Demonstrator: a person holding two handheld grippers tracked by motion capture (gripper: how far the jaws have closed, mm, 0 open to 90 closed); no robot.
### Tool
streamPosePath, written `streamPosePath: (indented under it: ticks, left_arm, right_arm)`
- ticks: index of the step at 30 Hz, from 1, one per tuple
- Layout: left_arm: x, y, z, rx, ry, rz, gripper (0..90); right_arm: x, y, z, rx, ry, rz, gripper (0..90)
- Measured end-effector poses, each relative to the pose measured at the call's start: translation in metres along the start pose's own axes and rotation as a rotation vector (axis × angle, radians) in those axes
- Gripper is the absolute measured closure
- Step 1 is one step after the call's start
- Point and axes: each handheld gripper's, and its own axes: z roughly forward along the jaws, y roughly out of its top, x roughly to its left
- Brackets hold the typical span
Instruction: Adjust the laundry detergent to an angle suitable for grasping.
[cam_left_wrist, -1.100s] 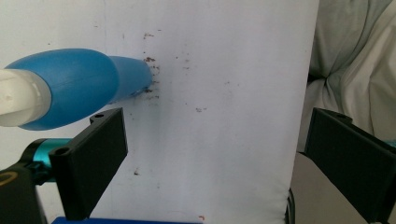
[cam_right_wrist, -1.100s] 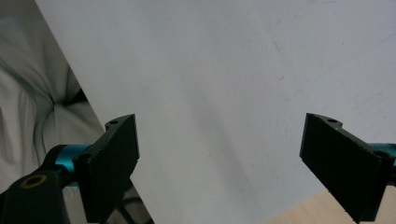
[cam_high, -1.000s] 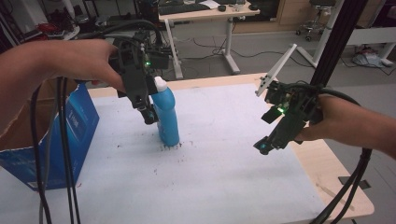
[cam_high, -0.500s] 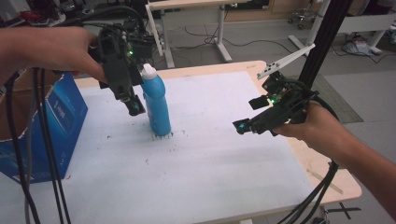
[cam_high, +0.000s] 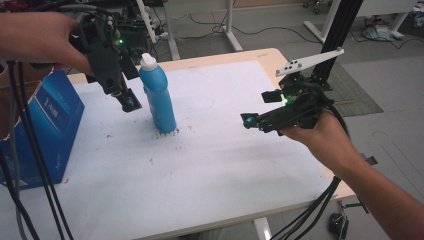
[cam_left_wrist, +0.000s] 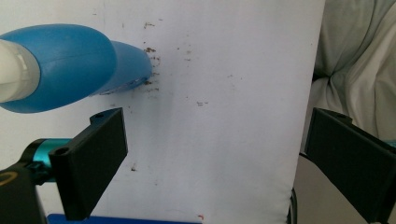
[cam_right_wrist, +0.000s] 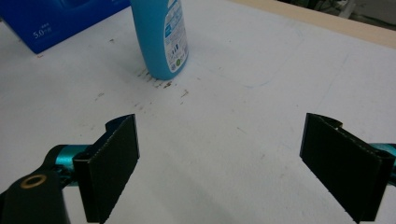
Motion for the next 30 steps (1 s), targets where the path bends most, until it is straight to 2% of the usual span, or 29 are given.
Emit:
streamPosePath:
  ticks: [1, 2, 9, 13, 21, 30]
  left_arm:
    - [0.000, 0.000, 0.000, 0.000, 0.001, -0.001, 5.9]
    - [0.000, -0.001, 0.000, 0.002, 0.001, -0.001, 5.9]
    - [-0.001, -0.003, 0.003, 0.009, 0.000, -0.003, 5.9]
    - [-0.002, -0.005, 0.003, 0.018, -0.001, -0.004, 5.8]
    - [-0.004, -0.010, 0.002, 0.031, 0.001, -0.011, 5.9]
    - [-0.007, -0.018, 0.000, 0.035, 0.002, -0.021, 5.9]
  right_arm:
    - [0.001, -0.005, 0.002, -0.024, -0.021, 0.014, 11.0]
    - [0.001, -0.005, 0.002, -0.024, -0.021, 0.014, 11.0]
    - [0.013, -0.022, 0.010, -0.103, -0.103, 0.065, 11.0]
    - [0.019, -0.025, 0.016, -0.119, -0.127, 0.084, 11.0]
    - [0.032, -0.021, 0.029, -0.165, -0.180, 0.109, 11.0]
    - [0.050, -0.007, 0.046, -0.179, -0.214, 0.079, 10.9]
